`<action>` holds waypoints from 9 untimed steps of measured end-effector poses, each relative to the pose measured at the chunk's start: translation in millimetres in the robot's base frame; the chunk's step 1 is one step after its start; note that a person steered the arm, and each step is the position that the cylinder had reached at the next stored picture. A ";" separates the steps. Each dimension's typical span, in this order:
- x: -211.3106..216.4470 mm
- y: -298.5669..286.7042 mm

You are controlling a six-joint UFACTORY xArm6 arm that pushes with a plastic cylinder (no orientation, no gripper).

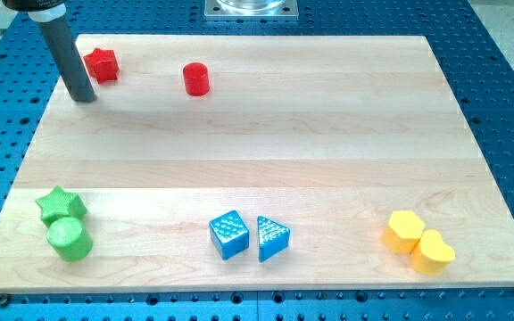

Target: Push the red blocks to the top left side of the board

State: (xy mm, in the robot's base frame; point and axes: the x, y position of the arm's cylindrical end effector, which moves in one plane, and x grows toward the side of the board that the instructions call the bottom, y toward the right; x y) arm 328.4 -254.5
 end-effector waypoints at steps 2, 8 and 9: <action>-19.0 23.0; -54.7 205.3; -58.5 120.2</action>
State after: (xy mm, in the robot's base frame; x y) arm 269.9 -134.3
